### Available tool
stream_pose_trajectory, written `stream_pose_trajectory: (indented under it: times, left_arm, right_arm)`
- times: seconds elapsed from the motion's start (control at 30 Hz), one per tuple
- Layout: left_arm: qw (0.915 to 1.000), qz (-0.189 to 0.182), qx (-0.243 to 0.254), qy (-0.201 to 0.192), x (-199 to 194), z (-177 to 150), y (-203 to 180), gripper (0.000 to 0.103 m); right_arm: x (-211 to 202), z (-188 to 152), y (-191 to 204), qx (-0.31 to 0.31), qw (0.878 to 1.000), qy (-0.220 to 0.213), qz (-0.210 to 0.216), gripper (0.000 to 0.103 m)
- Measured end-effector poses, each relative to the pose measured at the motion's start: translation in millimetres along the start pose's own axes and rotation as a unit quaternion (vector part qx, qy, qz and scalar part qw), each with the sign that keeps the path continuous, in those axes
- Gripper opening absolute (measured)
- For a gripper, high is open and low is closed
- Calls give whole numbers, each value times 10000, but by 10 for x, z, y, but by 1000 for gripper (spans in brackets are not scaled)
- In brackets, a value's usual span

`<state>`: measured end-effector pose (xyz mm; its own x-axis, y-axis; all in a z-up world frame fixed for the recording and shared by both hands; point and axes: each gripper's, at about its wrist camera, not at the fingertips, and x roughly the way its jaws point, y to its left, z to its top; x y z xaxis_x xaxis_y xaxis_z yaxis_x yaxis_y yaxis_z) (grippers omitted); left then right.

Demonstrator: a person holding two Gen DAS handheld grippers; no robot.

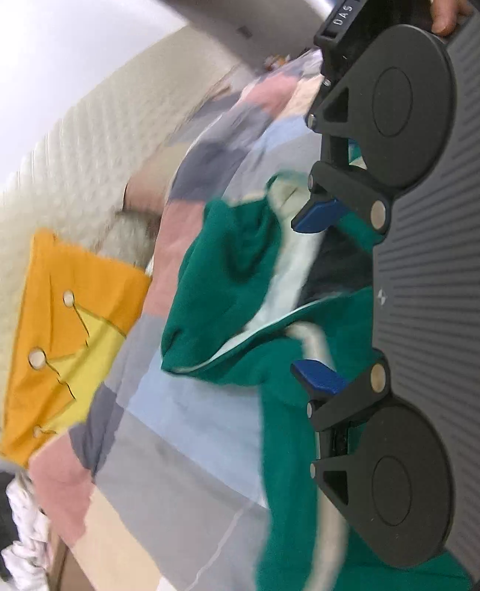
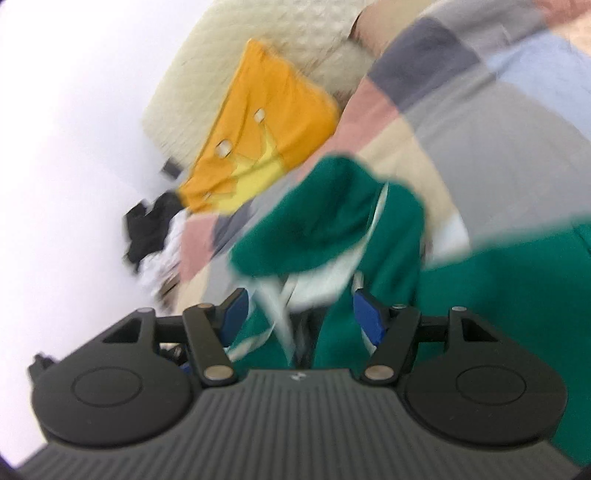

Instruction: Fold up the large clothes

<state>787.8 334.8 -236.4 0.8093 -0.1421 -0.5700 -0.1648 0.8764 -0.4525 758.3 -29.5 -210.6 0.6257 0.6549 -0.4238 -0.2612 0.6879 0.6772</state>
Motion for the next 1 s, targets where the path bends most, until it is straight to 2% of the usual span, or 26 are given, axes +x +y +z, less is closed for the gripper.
stream_pose_trajectory:
  times: [0.17,0.23,0.3,0.37,0.5,0.53,0.6,0.63,0.67,0.77,1.0]
  left_arm:
    - [9976,633,194,-178,568,345,168,79]
    - [9958,867,204,-193,749,439,262,79]
    - [9910,1286,307,-215,923,499,309,79]
    - [9902,1311,438,-222,1045,531,342,79]
    - [9873,1447,579,-310,1193,536,334,79]
    - [9866,1458,641,-365,1206,524,312,78]
    - [9868,1335,880,-268,1268,499,260,68]
    - [9863,1321,968,-201,1300,493,235,50]
    - [9867,1287,982,-114,1327,495,218,30]
    - [9854,1294,1104,-11,1299,514,106,10]
    - [9886,986,1084,-339,682,712,-32,8]
  right_arm:
    - [513,382,-60,-752,9928,-349,-869,67]
    - [659,484,-131,-1003,9880,-359,-1119,67]
    - [799,524,-206,-1280,9818,-277,-1375,67]
    - [930,548,-300,-1286,9809,-137,-1452,67]
    - [1132,506,-410,-1196,9841,117,-1305,66]
    - [1167,481,-413,-1249,9837,187,-1277,59]
    - [1203,436,-396,-1402,9814,201,-1295,48]
    - [1196,425,-395,-1426,9806,195,-1328,30]
    - [1173,428,-399,-1397,9811,178,-1327,22]
    - [1066,456,-318,-1558,9796,33,-1267,18]
    - [567,539,33,-1924,9773,-316,-834,16]
